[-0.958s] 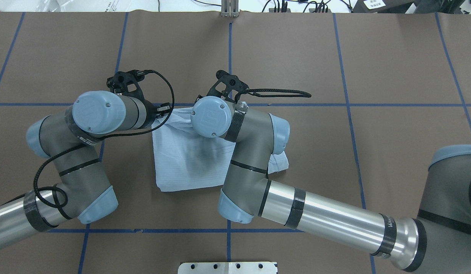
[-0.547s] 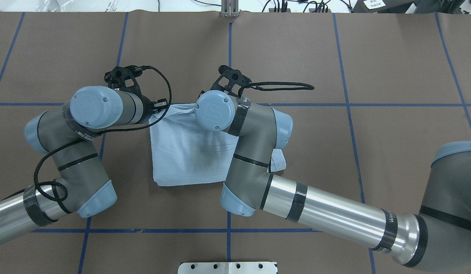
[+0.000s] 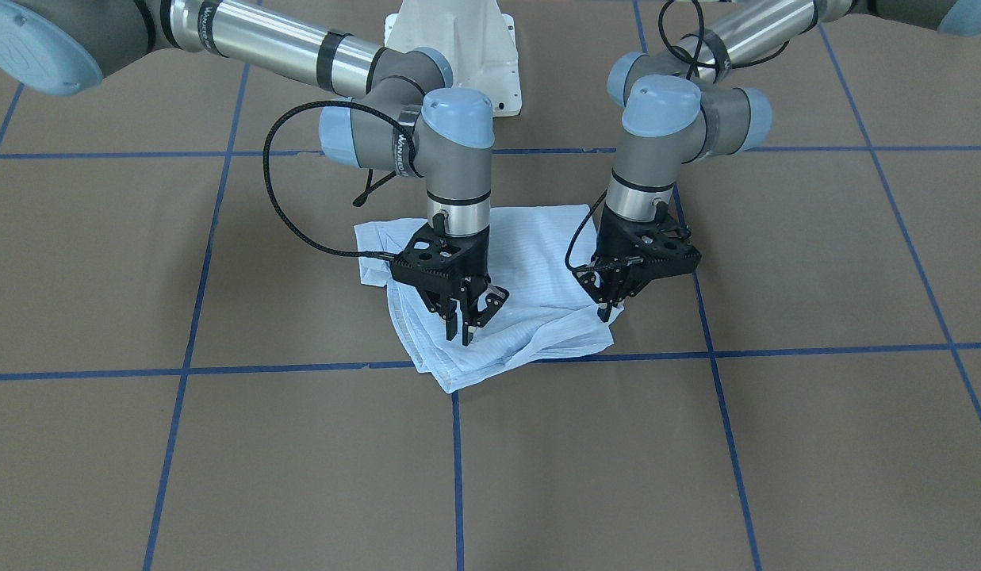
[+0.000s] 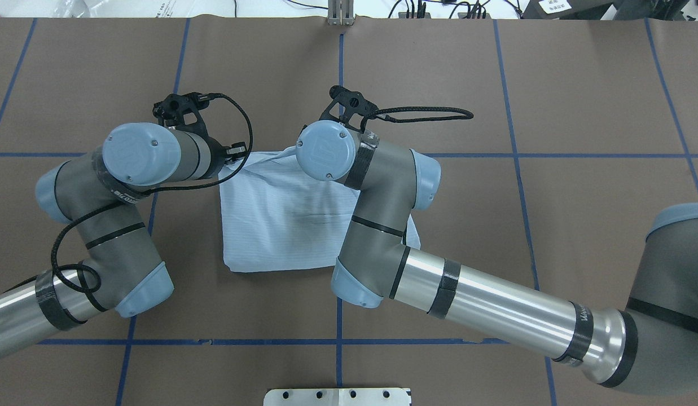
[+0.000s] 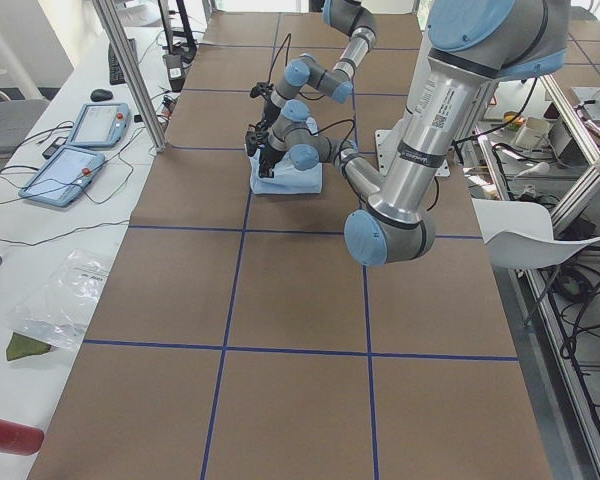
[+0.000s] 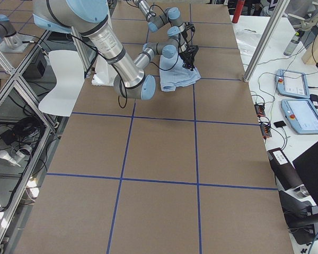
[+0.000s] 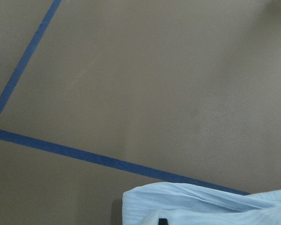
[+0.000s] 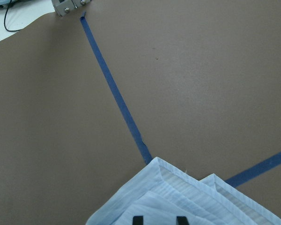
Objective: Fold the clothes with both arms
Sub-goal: 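Release the folded edge and raise the left gripper away from the shirt, then press the folded shirt's side flat with the right gripper while the left gripper waits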
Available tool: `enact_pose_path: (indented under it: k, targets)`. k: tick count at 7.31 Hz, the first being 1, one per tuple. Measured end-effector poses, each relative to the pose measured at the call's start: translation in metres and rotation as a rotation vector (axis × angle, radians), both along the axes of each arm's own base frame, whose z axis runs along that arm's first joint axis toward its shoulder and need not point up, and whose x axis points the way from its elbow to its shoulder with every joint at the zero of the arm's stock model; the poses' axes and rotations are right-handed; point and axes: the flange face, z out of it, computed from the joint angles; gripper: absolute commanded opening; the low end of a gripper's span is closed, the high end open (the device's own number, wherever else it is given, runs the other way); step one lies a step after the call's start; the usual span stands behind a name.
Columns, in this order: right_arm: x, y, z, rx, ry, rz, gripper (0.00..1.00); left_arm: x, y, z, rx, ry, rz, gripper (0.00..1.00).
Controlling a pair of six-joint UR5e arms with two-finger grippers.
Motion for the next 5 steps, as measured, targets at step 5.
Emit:
enact_pose_path:
  k: [5]
  targets:
    - [0.009, 0.001, 0.003, -0.005, 0.005, -0.097, 1.0, -0.077, -0.028, -0.002, 0.203, -0.07, 0.222, 1.0]
